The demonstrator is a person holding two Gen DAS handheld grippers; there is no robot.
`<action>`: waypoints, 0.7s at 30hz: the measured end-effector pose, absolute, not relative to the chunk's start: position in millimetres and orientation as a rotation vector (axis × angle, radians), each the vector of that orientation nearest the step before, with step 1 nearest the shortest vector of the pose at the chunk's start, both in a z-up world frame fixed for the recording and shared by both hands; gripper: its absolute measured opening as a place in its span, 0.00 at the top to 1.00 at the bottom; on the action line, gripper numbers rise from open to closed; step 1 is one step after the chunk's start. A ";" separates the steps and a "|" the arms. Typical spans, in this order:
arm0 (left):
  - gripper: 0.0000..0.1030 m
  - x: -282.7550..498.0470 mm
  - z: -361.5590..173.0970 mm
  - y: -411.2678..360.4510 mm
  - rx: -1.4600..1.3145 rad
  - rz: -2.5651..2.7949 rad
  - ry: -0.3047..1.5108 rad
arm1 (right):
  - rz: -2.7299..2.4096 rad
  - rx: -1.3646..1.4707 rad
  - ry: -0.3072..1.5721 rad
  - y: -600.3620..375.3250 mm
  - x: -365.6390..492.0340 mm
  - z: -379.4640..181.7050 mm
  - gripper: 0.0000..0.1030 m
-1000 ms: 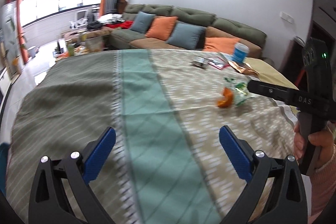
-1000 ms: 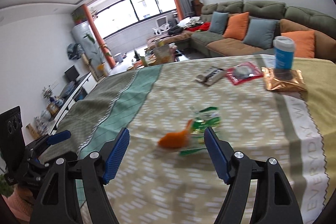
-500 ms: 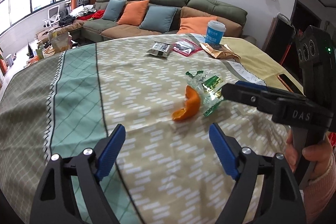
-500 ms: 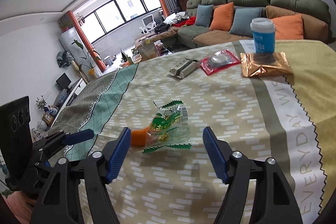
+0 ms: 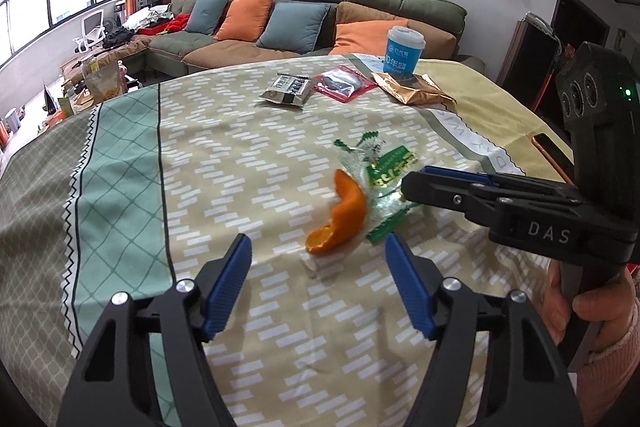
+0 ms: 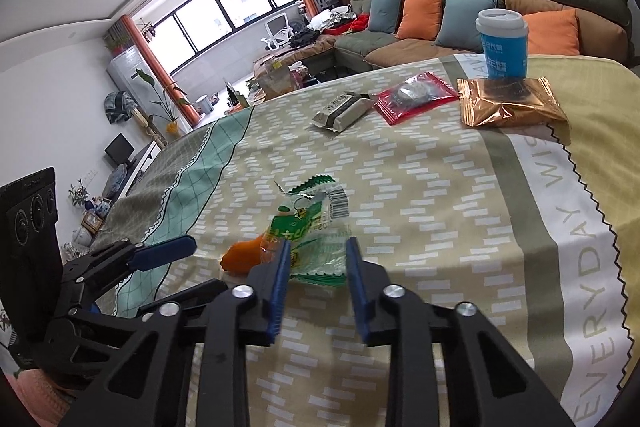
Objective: Collect trash
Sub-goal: 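Grasp the clear green-printed plastic bag with the right tool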
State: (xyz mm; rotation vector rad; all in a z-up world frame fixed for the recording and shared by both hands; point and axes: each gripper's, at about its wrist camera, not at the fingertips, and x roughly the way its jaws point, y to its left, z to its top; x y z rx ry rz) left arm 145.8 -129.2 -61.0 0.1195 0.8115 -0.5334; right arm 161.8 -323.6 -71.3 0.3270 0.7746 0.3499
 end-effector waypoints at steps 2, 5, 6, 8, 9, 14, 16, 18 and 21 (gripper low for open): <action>0.33 146.9 -62.0 -130.6 0.124 -0.534 0.814 | 0.344 0.326 0.763 -325.0 160.2 -69.6 0.85; 0.33 148.2 -62.8 -132.2 0.127 -0.536 0.814 | 0.337 0.338 0.757 -329.5 159.0 -68.5 0.87; 0.33 148.6 -62.6 -132.9 0.129 -0.538 0.813 | 0.335 0.340 0.754 -330.8 158.6 -68.2 0.87; 0.33 149.6 -62.3 -134.1 0.135 -0.539 0.812 | 0.329 0.337 0.744 -333.0 156.9 -66.5 0.88; 0.33 149.8 -62.1 -134.6 0.137 -0.540 0.813 | 0.326 0.339 0.740 -334.4 156.3 -65.6 0.89; 0.33 154.5 -61.0 -139.3 0.152 -0.548 0.814 | 0.315 0.364 0.721 -345.2 154.0 -63.8 0.94; 0.33 157.4 -61.1 -142.0 0.153 -0.560 0.821 | 0.311 0.367 0.717 -347.7 154.0 -63.1 0.96; 0.36 161.7 -62.9 -144.1 0.149 -0.570 0.834 | 0.311 0.370 0.717 -348.2 154.8 -62.9 0.96; 0.42 167.0 -68.4 -145.5 0.143 -0.571 0.866 | 0.317 0.368 0.713 -347.6 154.5 -61.9 0.96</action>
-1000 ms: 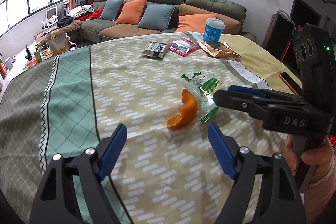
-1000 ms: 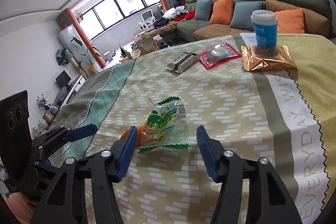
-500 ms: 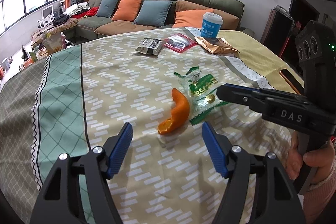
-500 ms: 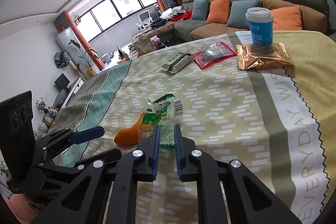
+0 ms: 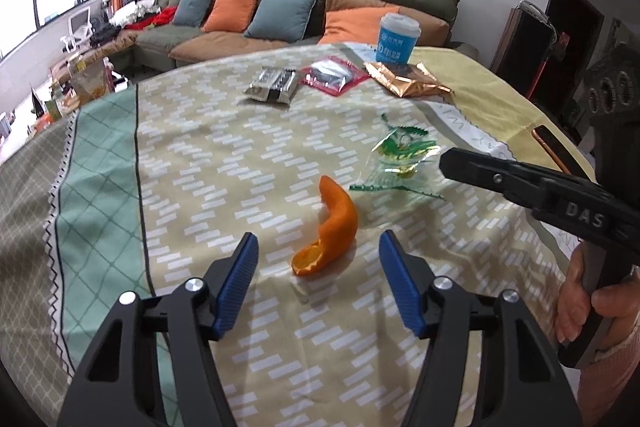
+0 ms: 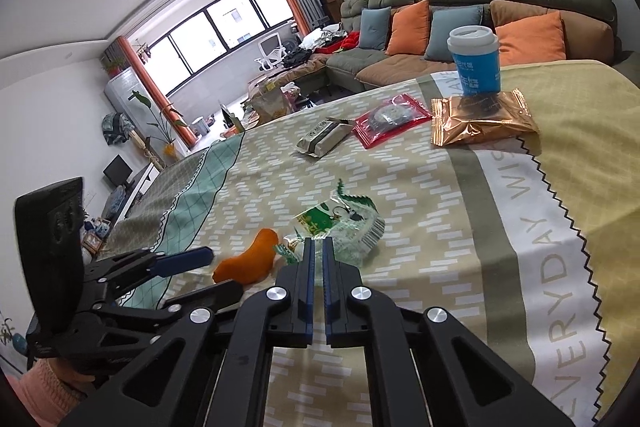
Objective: Collect trash
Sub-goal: 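Grasp the clear green-printed plastic bag with the right tool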
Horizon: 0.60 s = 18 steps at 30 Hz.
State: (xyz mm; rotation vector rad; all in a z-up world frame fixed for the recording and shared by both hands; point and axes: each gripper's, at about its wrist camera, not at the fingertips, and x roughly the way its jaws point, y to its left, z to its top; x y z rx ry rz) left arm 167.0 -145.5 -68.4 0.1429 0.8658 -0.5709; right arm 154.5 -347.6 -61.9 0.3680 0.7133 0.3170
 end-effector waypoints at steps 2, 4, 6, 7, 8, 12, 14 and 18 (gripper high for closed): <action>0.55 169.9 -73.5 -146.0 0.134 -0.586 0.892 | 0.321 0.370 0.711 -348.0 154.9 -61.7 0.96; 0.61 170.3 -74.7 -146.2 0.134 -0.587 0.893 | 0.325 0.373 0.712 -347.9 155.1 -61.7 0.96; 0.69 171.8 -75.0 -145.4 0.121 -0.603 0.903 | 0.330 0.378 0.717 -347.7 156.0 -62.7 0.96; 0.71 172.4 -74.7 -145.0 0.119 -0.605 0.902 | 0.335 0.385 0.727 -348.0 157.2 -64.0 0.95; 0.73 172.1 -74.8 -144.5 0.121 -0.609 0.900 | 0.343 0.401 0.742 -348.9 159.0 -66.0 0.92; 0.79 169.7 -73.7 -141.9 0.113 -0.617 0.891 | 0.332 0.457 0.756 -355.8 161.2 -69.4 0.65; 0.82 168.1 -72.5 -138.8 0.105 -0.622 0.888 | 0.333 0.473 0.766 -357.2 164.5 -70.2 0.63; 0.85 162.3 -69.7 -134.0 0.101 -0.626 0.876 | 0.320 0.460 0.800 -351.1 174.4 -74.6 0.63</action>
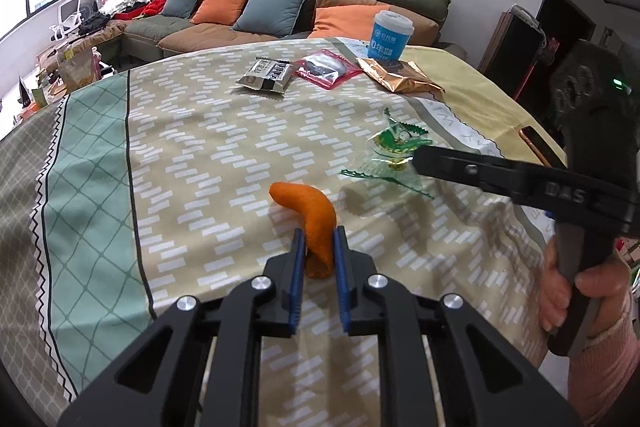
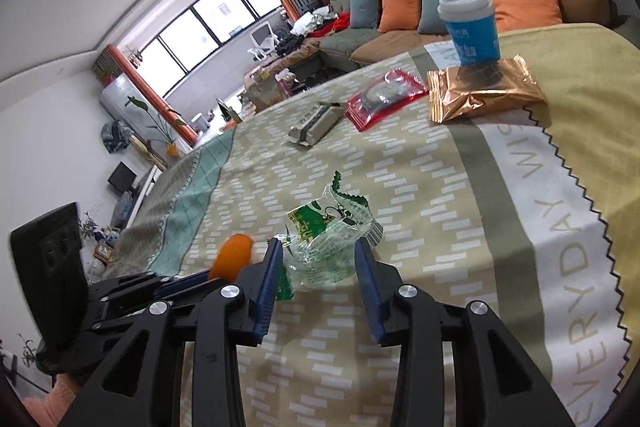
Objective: Collect trash
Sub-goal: 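Grasp the clear green-printed plastic bag with the right tool, then grasp the orange peel with the left tool while the right tool holds the bag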
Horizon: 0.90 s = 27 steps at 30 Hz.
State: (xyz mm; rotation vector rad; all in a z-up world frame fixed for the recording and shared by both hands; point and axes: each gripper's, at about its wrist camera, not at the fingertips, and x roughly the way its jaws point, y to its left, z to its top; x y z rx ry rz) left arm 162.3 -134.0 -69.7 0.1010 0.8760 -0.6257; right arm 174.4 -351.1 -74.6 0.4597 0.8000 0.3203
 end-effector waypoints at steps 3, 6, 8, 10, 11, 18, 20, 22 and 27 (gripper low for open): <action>0.86 156.6 -66.7 -128.1 0.097 -0.627 0.863 | 0.321 0.457 0.803 -348.6 177.8 -75.0 0.64; 0.86 152.0 -64.1 -121.7 0.086 -0.624 0.853 | 0.333 0.456 0.802 -346.0 178.7 -75.3 0.92; 0.86 148.4 -61.9 -115.5 0.078 -0.617 0.844 | 0.332 0.449 0.798 -345.0 177.7 -74.9 0.94; 0.86 144.3 -59.2 -107.8 0.067 -0.607 0.835 | 0.334 0.443 0.786 -343.9 176.0 -72.7 0.95; 0.86 142.6 -57.8 -103.9 0.062 -0.603 0.831 | 0.339 0.441 0.780 -343.1 174.6 -71.4 0.96; 0.86 126.9 -47.3 -79.6 0.041 -0.567 0.796 | 0.382 0.419 0.736 -331.3 166.2 -60.9 0.97; 0.86 122.2 -45.3 -72.5 0.033 -0.558 0.787 | 0.400 0.404 0.721 -324.8 162.7 -56.3 0.97; 0.86 118.4 -43.7 -65.9 0.024 -0.549 0.781 | 0.424 0.387 0.708 -316.7 159.4 -51.5 0.97; 0.86 107.5 -41.7 -44.8 -0.001 -0.515 0.771 | 0.487 0.352 0.692 -293.8 152.3 -44.0 0.97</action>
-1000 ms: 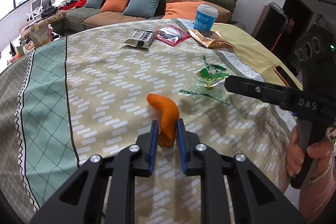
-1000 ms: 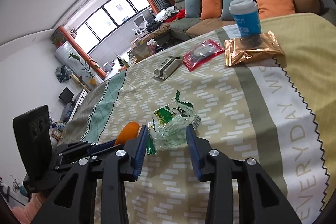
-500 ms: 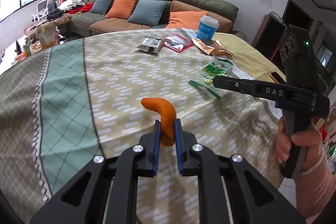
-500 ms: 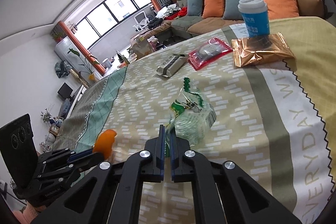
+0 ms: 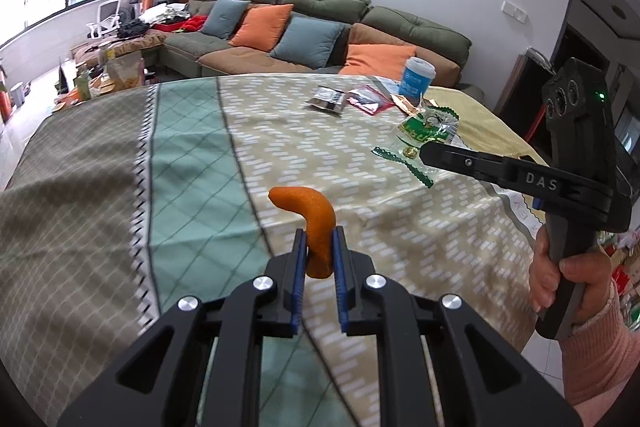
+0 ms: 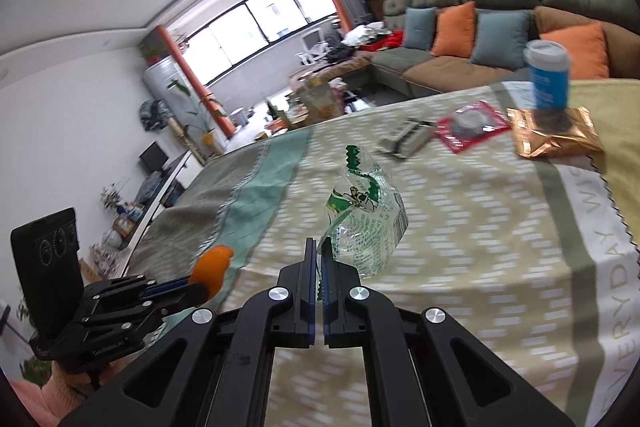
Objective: Collect trash
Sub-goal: 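Grasp the orange peel with the left tool while the right tool holds the bag, then carry the orange peel and plastic bag toward the teal bin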
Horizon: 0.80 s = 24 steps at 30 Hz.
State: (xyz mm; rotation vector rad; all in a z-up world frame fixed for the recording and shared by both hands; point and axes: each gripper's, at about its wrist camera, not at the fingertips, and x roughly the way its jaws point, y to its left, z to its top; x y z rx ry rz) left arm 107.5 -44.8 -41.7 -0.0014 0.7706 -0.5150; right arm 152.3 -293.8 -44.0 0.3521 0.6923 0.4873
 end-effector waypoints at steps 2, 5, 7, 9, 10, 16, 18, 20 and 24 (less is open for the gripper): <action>0.86 102.1 -41.6 -34.4 -0.007 -0.496 0.767 | 0.518 0.337 0.689 -282.6 148.7 -41.8 0.97; 0.86 94.6 -41.6 -19.7 -0.021 -0.469 0.766 | 0.556 0.315 0.686 -267.0 145.2 -39.8 0.97; 0.86 88.7 -40.7 -8.7 -0.027 -0.442 0.760 | 0.584 0.305 0.686 -257.3 143.7 -39.5 0.97; 0.86 85.4 -40.3 0.8 -0.043 -0.427 0.758 | 0.612 0.294 0.687 -244.2 141.9 -39.9 0.97; 0.86 83.7 -40.1 5.3 -0.051 -0.419 0.757 | 0.623 0.292 0.688 -240.3 141.1 -40.1 0.97; 0.86 71.4 -40.0 29.2 -0.083 -0.371 0.748 | 0.683 0.259 0.693 -209.6 135.3 -39.0 0.97; 0.86 67.1 -40.2 37.3 -0.092 -0.353 0.747 | 0.701 0.249 0.692 -201.8 134.0 -38.2 0.97; 0.86 63.3 -40.1 43.2 -0.099 -0.335 0.746 | 0.716 0.237 0.691 -193.9 131.5 -38.3 0.97; 0.86 55.2 -41.2 58.0 -0.114 -0.300 0.745 | 0.745 0.220 0.696 -177.5 130.7 -39.4 0.97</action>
